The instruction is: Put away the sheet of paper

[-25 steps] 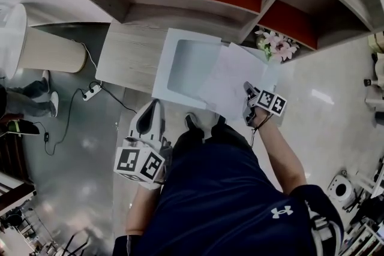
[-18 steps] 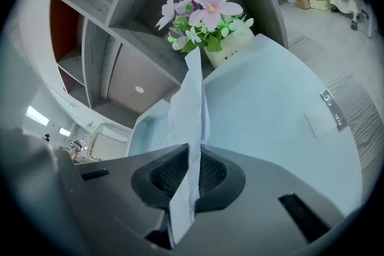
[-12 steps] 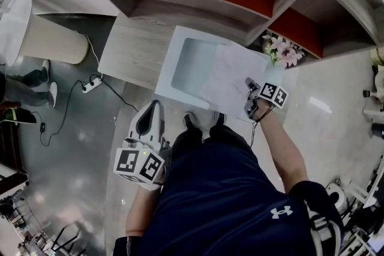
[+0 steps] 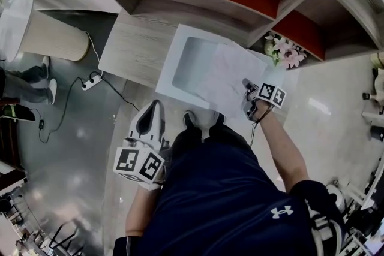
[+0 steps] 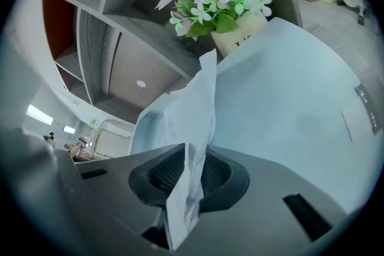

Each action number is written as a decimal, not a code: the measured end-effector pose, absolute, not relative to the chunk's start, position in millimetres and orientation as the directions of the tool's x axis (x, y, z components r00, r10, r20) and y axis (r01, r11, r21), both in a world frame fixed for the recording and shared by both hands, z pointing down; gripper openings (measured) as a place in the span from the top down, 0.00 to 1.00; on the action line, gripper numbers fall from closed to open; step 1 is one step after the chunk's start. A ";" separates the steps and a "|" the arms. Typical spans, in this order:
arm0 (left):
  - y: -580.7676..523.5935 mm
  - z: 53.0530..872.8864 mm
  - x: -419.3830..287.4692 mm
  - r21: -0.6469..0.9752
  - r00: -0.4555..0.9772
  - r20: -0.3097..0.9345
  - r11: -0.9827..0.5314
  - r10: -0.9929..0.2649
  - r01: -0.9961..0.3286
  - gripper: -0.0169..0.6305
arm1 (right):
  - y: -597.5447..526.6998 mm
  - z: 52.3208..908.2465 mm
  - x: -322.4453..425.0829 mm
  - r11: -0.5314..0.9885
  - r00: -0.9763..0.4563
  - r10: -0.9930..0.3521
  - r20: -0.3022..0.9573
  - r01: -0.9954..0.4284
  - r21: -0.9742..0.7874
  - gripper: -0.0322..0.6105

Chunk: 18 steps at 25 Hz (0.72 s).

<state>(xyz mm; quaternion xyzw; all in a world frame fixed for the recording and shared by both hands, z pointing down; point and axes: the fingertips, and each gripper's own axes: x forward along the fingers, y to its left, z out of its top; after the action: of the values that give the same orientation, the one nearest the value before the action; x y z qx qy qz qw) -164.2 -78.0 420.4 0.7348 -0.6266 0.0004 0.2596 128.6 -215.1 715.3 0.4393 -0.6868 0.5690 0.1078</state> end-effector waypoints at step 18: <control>-89.5 423.8 -159.0 0.409 0.257 0.329 -0.108 -0.909 -0.906 0.95 | -212.7 713.2 149.3 0.046 -0.531 -0.473 0.704 -0.812 -0.582 0.91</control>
<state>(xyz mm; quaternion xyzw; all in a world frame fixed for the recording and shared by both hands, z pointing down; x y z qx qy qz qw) -159.0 -89.5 423.8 0.7443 -0.6095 -0.0023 0.2731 149.3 -212.7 713.2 0.4560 -0.7044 0.5188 0.1637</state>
